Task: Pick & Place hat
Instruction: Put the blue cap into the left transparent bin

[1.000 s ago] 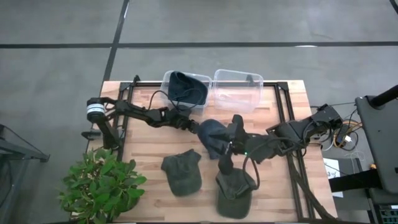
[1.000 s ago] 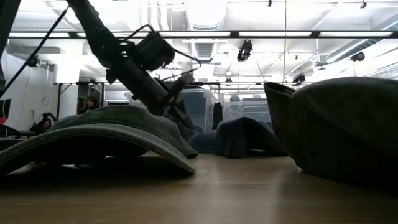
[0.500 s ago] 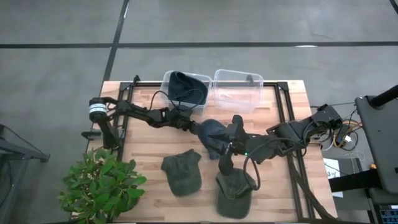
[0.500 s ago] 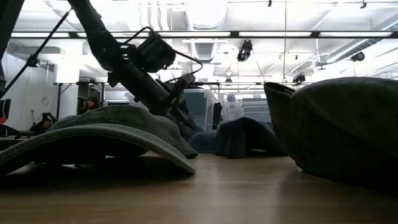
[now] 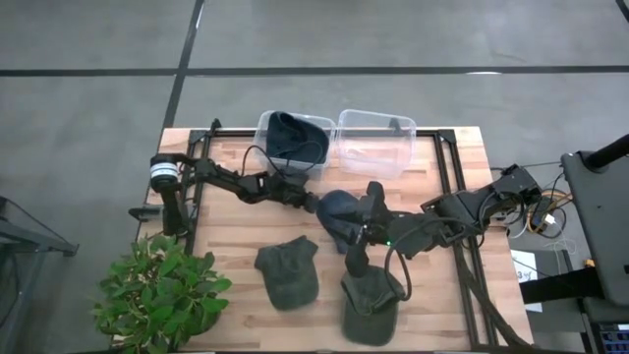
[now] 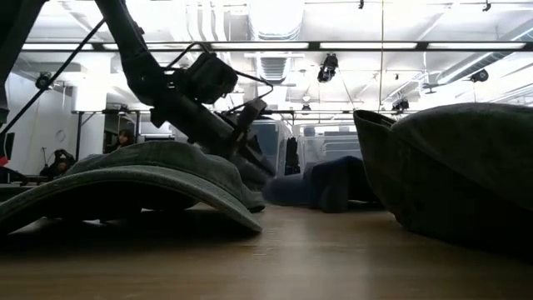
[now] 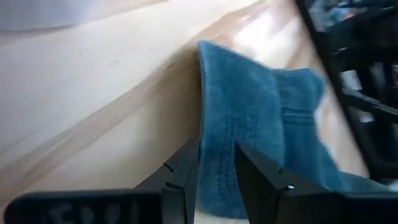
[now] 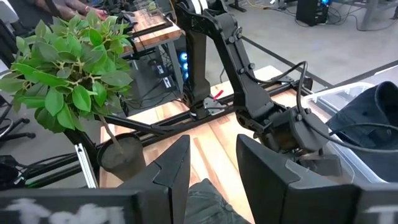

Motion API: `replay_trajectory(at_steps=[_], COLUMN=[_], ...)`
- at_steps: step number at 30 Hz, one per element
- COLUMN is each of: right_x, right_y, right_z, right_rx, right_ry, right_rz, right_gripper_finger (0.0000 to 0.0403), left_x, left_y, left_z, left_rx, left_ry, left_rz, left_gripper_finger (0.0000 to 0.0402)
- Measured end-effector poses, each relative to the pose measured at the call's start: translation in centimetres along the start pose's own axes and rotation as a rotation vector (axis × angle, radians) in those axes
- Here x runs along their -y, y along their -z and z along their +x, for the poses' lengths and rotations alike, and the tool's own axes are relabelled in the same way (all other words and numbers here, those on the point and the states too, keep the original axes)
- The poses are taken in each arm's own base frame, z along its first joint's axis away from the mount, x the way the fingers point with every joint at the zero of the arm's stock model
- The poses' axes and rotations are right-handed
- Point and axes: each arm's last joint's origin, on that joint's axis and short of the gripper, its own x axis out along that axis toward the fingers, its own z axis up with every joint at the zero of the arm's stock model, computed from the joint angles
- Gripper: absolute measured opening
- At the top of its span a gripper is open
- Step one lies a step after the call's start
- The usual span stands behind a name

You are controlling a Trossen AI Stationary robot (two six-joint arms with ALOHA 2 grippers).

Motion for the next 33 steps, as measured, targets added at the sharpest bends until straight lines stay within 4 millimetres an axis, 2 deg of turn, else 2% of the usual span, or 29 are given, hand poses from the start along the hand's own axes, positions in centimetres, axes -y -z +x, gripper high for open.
replay_trajectory(at_steps=[7,12,20,24,28,33], right_x=[0.0,0.0,0.0,0.0,0.0,0.0], right_y=[0.0,0.0,0.0,0.0,0.0,0.0], right_z=[0.0,0.0,0.0,0.0,0.0,0.0], right_rx=[0.0,0.0,0.0,0.0,0.0,0.0], right_ry=[0.001,0.001,0.001,0.001,0.001,0.002], right_rz=[-0.005,-0.012,-0.008,-0.009,-0.023,-0.026], right_gripper_finger=[0.0121,0.0122,0.0119,0.0117,0.0117,0.0116], left_x=[0.7,0.8,0.8,0.9,0.9,-0.5], left_y=[-0.1,0.0,0.0,0.3,0.6,1.1], left_z=[-0.1,0.0,-0.1,-0.1,-0.1,-0.1], left_rx=[-0.048,-0.062,-0.07,-0.135,-0.173,-0.095], left_ry=[0.121,0.126,0.119,0.152,0.15,-0.076], left_rz=[0.017,0.016,-0.098,-0.147,-0.125,-0.145], left_gripper_finger=[0.0088,0.0077,0.008,0.0111,0.016,0.0208])
